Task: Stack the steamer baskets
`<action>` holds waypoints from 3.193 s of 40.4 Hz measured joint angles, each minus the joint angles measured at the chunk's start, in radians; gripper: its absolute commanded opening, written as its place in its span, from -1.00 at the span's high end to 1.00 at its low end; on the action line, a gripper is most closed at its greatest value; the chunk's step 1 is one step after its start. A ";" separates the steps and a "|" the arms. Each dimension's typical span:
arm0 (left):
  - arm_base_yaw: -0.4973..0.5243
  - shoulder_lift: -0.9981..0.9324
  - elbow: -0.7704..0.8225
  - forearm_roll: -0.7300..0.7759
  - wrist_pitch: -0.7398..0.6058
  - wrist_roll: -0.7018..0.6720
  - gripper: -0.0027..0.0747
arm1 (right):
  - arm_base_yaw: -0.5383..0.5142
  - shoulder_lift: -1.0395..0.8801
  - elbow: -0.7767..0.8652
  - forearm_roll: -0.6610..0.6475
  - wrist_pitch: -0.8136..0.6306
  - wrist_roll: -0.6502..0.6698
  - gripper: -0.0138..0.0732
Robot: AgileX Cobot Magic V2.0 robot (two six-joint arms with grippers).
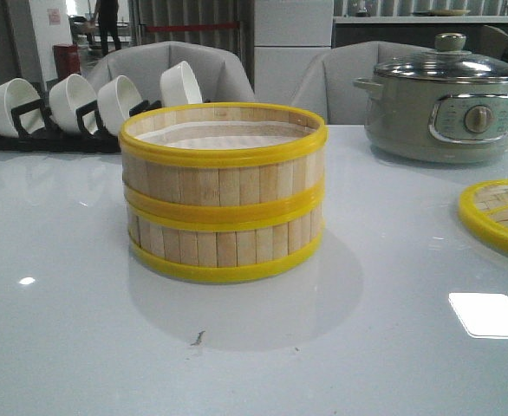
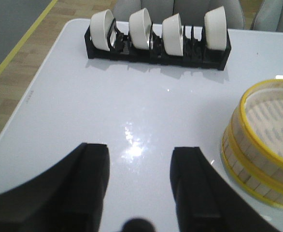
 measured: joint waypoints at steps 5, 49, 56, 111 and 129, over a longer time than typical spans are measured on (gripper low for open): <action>-0.008 -0.048 0.121 0.002 -0.015 -0.011 0.44 | 0.000 0.000 0.000 0.000 0.000 0.000 -0.39; -0.045 -0.077 0.304 -0.021 -0.117 -0.014 0.69 | 0.000 0.000 0.000 0.001 -0.007 0.000 -0.39; -0.045 -0.077 0.304 -0.021 -0.117 -0.014 0.69 | 0.000 0.000 0.000 0.025 -0.011 0.000 -0.39; -0.045 -0.077 0.304 -0.020 -0.117 -0.014 0.69 | -0.120 0.512 -0.224 0.014 0.038 0.000 -0.39; -0.045 -0.077 0.304 -0.020 -0.117 -0.014 0.69 | -0.139 0.698 -0.327 -0.004 0.041 0.000 0.02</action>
